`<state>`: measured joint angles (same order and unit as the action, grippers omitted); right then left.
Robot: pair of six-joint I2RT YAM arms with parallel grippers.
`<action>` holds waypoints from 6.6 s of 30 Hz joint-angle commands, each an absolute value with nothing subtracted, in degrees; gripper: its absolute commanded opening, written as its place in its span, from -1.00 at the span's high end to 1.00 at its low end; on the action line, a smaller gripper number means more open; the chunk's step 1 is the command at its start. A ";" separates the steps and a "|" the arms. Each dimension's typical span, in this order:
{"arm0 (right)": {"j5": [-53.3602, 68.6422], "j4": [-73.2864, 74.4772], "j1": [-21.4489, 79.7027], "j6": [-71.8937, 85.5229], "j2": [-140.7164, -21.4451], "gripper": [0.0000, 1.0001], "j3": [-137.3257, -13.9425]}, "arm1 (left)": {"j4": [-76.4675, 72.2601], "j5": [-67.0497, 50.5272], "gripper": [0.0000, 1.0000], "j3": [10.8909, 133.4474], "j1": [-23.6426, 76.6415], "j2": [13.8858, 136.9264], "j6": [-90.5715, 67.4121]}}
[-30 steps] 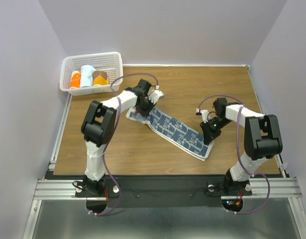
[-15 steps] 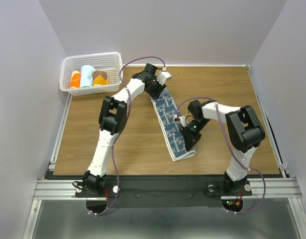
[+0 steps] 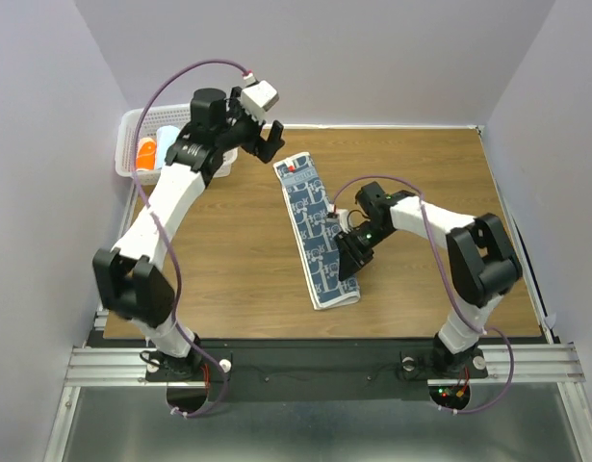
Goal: Roll the towels
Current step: Fold the towel, then roll the towel
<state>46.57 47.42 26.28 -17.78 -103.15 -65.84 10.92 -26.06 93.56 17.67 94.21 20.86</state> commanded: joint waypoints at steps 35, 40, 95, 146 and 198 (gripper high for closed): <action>57.23 46.85 27.78 -12.84 -106.37 -0.31 -73.12 | 12.76 -11.78 -0.39 42.79 63.19 69.59 42.81; 55.38 46.67 18.12 -10.81 -102.93 -0.34 -73.82 | 8.71 -10.90 -0.16 44.47 66.00 76.71 39.11; 52.21 46.14 4.57 -10.20 -94.22 -0.32 -71.28 | 35.07 -30.06 1.00 77.94 46.24 99.83 48.24; 59.94 42.55 6.59 -8.89 -98.17 0.11 -72.15 | 30.17 -29.79 -0.11 88.03 30.67 96.37 45.96; 53.89 26.63 23.99 4.30 -108.81 -0.04 -74.00 | 11.50 -23.11 1.00 46.93 55.19 83.32 50.01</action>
